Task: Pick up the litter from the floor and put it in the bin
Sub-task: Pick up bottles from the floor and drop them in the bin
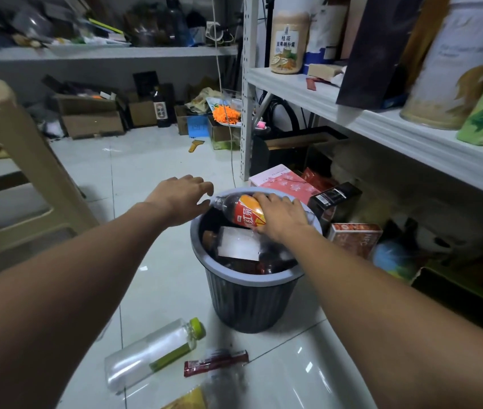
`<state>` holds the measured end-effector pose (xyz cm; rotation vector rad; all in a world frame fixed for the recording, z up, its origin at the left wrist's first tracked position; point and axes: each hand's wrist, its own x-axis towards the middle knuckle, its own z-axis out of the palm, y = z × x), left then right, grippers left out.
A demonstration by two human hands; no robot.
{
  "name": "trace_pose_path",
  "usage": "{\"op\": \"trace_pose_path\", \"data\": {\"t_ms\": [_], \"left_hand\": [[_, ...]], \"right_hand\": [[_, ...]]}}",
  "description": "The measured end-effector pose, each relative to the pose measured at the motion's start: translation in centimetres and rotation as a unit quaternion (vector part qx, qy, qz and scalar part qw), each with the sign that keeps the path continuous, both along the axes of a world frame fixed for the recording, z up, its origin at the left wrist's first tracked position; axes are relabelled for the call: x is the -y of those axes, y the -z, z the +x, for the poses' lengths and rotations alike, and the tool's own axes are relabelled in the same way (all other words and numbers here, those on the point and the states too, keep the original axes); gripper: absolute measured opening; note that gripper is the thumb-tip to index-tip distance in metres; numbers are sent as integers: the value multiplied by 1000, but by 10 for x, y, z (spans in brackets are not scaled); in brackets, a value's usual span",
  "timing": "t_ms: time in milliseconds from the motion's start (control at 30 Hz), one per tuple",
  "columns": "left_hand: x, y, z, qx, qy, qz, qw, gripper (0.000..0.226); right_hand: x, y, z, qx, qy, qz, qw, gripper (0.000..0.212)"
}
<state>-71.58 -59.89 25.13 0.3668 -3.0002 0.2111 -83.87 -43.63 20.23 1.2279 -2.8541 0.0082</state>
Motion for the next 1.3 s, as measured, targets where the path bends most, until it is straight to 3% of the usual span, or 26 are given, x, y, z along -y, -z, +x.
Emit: {"op": "trace_pose_path", "data": {"t_ms": [333, 533, 733, 900, 1300], "left_hand": [[13, 20, -19, 16, -21, -8, 1000, 43], [13, 28, -27, 10, -30, 4, 999, 46], [8, 33, -29, 9, -37, 17, 999, 47], [5, 23, -22, -3, -35, 16, 999, 46], [-15, -12, 37, -31, -77, 30, 996, 43]], "right_hand": [[15, 9, -22, 64, -24, 46, 997, 72], [18, 27, -18, 19, -38, 47, 998, 65], [17, 33, -20, 50, -36, 58, 996, 65], [13, 20, -14, 34, -28, 7, 999, 71], [-10, -24, 30, -32, -31, -70, 997, 59]]}}
